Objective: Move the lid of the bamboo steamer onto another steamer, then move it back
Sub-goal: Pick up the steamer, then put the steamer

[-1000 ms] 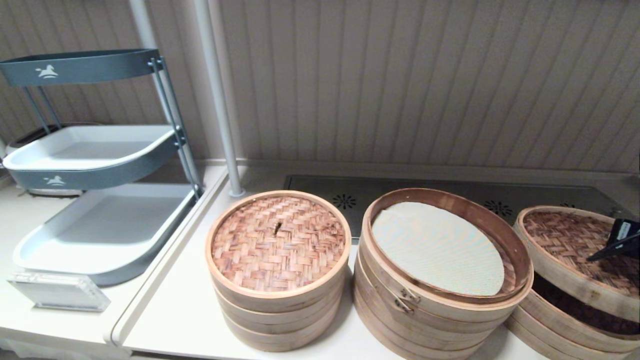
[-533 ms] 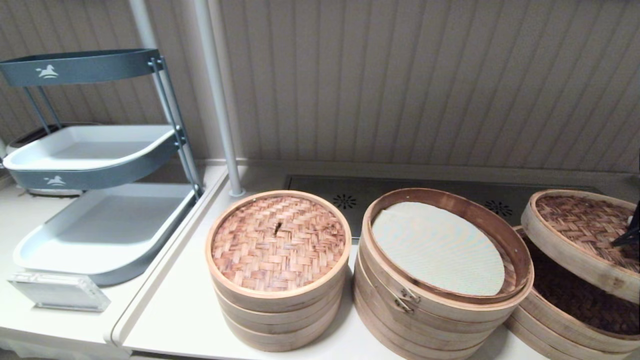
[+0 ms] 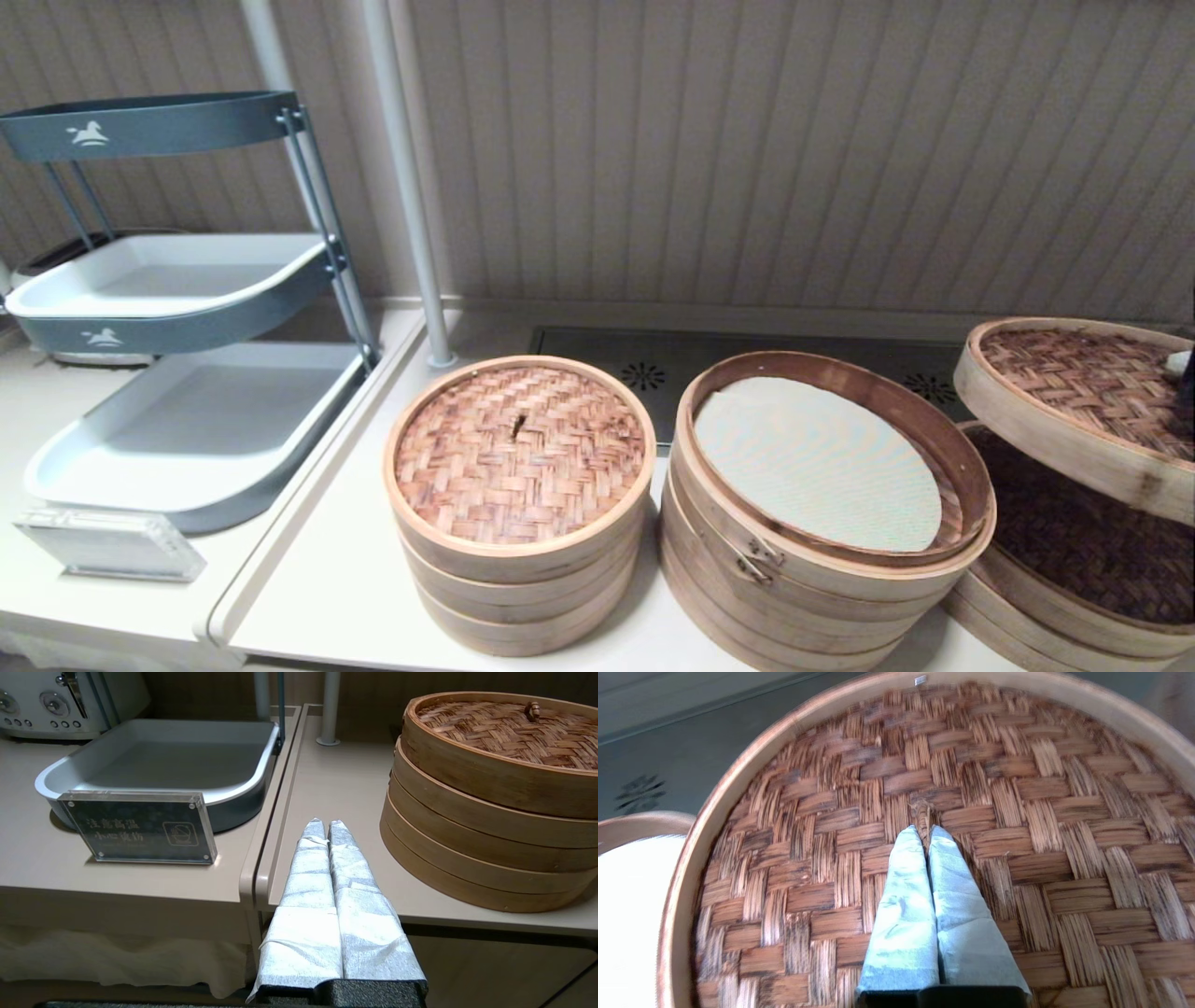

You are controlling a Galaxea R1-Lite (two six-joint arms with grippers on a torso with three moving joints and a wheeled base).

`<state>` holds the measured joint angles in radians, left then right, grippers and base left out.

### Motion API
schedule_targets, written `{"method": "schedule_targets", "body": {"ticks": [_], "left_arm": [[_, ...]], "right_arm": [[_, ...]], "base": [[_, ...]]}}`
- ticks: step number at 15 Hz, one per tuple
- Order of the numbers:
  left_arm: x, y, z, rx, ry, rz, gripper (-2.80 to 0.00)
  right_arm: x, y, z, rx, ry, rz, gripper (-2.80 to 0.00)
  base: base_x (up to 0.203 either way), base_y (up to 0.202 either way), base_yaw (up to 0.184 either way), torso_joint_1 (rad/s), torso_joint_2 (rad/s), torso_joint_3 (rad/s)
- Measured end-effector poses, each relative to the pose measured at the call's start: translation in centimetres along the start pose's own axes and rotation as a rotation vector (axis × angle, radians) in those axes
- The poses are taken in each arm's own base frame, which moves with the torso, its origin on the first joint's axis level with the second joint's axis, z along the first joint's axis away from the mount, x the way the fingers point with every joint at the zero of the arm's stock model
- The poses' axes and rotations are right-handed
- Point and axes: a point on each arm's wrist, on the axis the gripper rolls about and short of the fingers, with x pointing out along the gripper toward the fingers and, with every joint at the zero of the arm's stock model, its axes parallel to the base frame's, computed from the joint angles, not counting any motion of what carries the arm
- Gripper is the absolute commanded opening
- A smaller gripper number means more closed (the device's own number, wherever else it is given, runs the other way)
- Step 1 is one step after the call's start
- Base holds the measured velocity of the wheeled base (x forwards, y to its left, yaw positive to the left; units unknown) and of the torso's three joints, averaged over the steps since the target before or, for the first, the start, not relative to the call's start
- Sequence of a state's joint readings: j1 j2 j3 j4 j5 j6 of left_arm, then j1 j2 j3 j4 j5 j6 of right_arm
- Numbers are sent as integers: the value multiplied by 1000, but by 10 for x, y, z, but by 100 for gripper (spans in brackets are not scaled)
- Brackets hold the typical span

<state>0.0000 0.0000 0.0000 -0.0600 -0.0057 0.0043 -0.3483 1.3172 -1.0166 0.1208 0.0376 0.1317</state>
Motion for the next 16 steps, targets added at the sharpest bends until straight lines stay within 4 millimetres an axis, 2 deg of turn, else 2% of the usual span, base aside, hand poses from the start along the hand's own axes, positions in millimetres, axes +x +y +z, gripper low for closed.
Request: {"method": "schedule_targets", "body": {"ticks": [4, 10, 16], "left_arm": [[0, 0, 0, 0, 0, -1, -280], [0, 0, 0, 0, 0, -1, -280], [0, 0, 0, 0, -1, -1, -280]], "right_arm": [[-6, 34, 2, -25, 1, 61, -280], [-16, 90, -9, -108, -22, 95, -280], [-17, 129, -23, -128, -5, 140, -280]], "base": [[0, 0, 0, 0, 0, 0], [0, 0, 0, 0, 0, 0], [0, 0, 0, 0, 0, 0]]}}
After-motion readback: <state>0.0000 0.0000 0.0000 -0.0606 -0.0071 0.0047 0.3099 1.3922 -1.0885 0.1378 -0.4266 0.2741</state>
